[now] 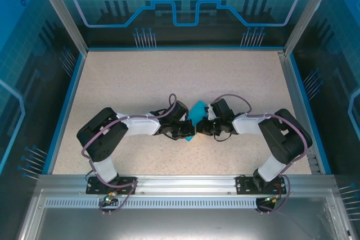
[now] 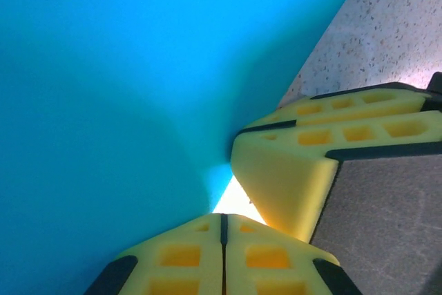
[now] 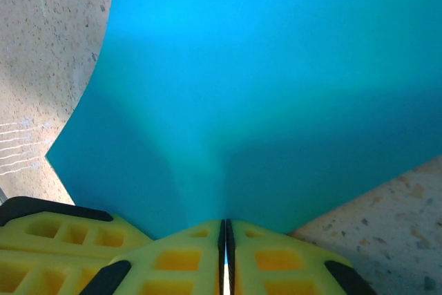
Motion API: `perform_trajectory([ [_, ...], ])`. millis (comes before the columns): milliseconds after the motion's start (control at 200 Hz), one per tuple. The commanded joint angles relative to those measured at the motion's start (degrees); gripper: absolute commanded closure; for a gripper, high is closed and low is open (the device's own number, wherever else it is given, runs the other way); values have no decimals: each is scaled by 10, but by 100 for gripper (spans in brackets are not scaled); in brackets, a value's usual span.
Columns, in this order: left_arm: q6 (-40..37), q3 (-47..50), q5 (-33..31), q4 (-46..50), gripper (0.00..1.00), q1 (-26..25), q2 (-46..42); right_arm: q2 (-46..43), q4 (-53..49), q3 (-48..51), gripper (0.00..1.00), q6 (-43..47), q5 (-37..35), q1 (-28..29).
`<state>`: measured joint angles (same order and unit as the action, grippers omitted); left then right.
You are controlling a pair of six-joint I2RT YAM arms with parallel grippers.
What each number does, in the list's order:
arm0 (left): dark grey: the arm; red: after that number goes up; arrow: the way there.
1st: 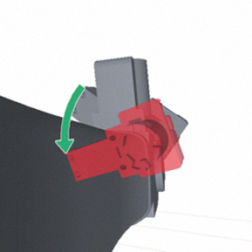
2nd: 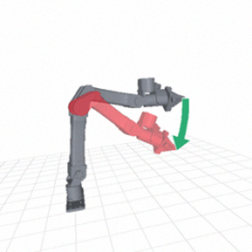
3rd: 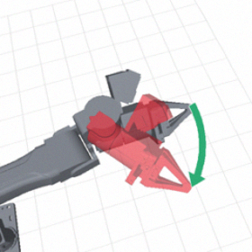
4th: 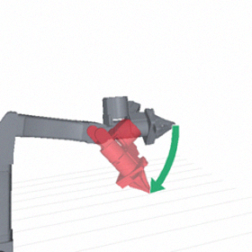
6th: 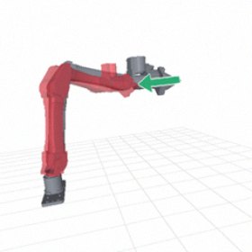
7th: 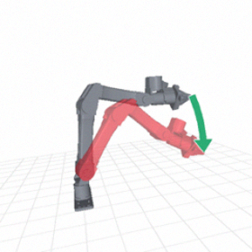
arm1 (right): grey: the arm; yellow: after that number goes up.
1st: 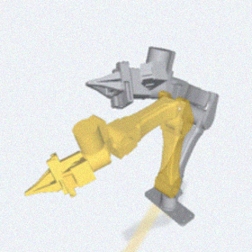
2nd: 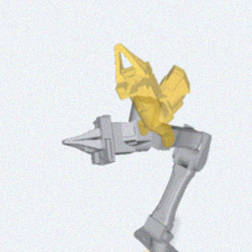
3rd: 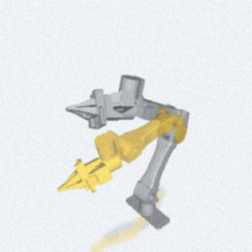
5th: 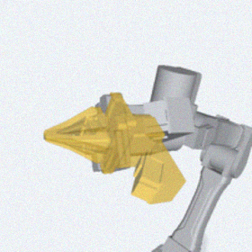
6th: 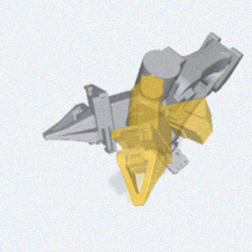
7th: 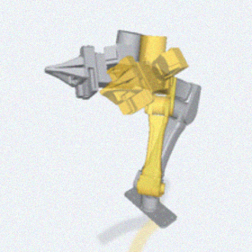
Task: Fold a paper plane with a square sheet of paper (pick it up from the middle)
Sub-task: First fold in half a square sheet of paper at the center of the table.
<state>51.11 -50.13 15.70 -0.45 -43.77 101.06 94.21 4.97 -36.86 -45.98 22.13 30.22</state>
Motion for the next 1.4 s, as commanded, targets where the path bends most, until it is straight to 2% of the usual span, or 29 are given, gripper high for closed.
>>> perform_trajectory([
  [0,1,-9,-1,-5,93,-3,14,6,-25,-13,88,12,6,-7],
  [785,0,29,-20,44,93,-4,24,39,-45,-46,88,40,2,-24],
  [1396,-4,54,-16,85,93,-3,38,84,-92,-100,89,48,-36,-98],
])
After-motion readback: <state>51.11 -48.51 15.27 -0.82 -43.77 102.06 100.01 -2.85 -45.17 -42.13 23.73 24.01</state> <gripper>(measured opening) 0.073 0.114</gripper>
